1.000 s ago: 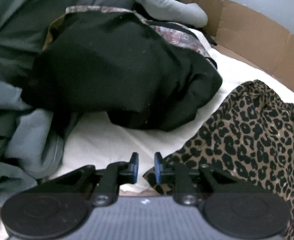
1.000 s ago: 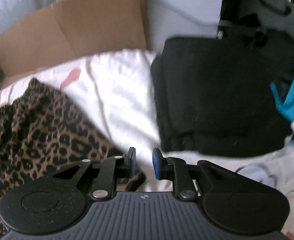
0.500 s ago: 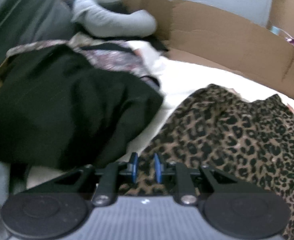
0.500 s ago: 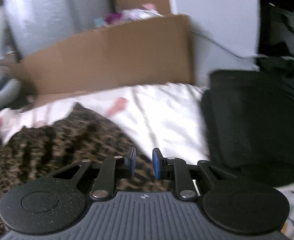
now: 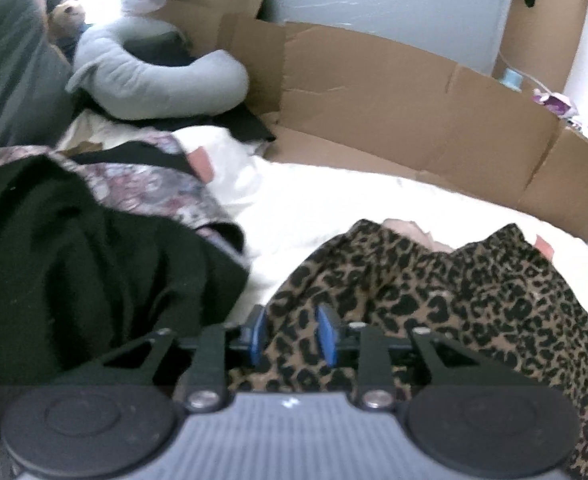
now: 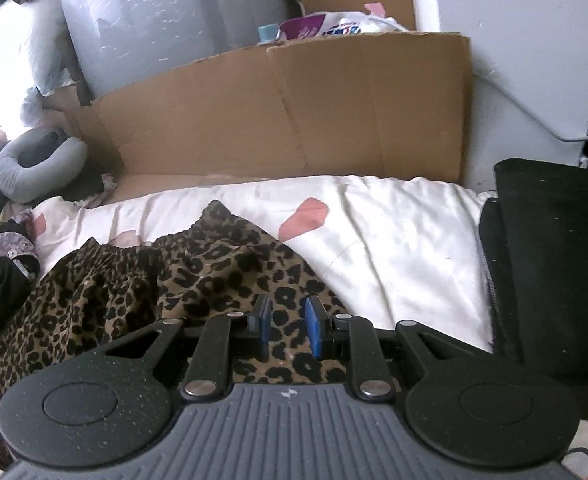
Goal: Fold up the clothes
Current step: 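Open both grippers and reposition them on the skirt waistband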
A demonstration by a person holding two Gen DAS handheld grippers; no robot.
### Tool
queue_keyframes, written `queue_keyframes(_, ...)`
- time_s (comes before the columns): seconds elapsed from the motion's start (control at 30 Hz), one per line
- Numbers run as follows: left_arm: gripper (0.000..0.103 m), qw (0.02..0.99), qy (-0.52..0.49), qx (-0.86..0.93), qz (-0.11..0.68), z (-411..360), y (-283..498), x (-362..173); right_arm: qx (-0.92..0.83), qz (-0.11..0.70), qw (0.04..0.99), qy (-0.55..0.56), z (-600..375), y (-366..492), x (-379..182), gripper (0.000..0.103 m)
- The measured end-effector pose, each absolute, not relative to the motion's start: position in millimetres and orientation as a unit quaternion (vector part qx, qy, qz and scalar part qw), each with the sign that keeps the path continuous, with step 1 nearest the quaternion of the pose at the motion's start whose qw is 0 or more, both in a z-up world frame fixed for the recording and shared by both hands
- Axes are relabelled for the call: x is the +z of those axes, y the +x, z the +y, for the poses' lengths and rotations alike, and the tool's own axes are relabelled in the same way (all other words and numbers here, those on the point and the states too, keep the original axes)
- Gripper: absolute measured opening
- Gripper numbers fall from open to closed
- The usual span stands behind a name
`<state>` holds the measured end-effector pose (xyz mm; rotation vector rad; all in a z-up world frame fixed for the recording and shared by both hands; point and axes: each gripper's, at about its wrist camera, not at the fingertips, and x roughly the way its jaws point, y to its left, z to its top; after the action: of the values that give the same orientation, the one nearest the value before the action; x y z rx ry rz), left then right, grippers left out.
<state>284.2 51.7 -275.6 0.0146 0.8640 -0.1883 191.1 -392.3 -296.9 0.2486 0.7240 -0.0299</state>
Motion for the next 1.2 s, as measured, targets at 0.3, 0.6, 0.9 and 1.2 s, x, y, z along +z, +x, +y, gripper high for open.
queue_keyframes(0.3,0.043,0.894,0.000,-0.142,0.425,12.6,288.5,-291.4,0.009,0.376,0.914,0.148,-373.6,223.9,-312.7,0.020)
queue_keyframes(0.6,0.045,0.885,0.004,-0.168,0.433,-13.7,293.9,-313.2,0.022,0.395,0.908,0.142,-362.3,250.3,-331.7,0.020)
queue_keyframes(0.9,0.043,0.899,0.007,-0.156,0.409,-10.3,313.3,-338.4,0.023,0.409,0.907,0.097,-361.4,285.0,-351.6,0.020)
queue_keyframes(1.2,0.036,0.891,0.021,-0.137,0.432,-7.5,348.0,-361.5,0.017,0.428,0.901,0.069,-368.2,313.2,-375.6,0.021)
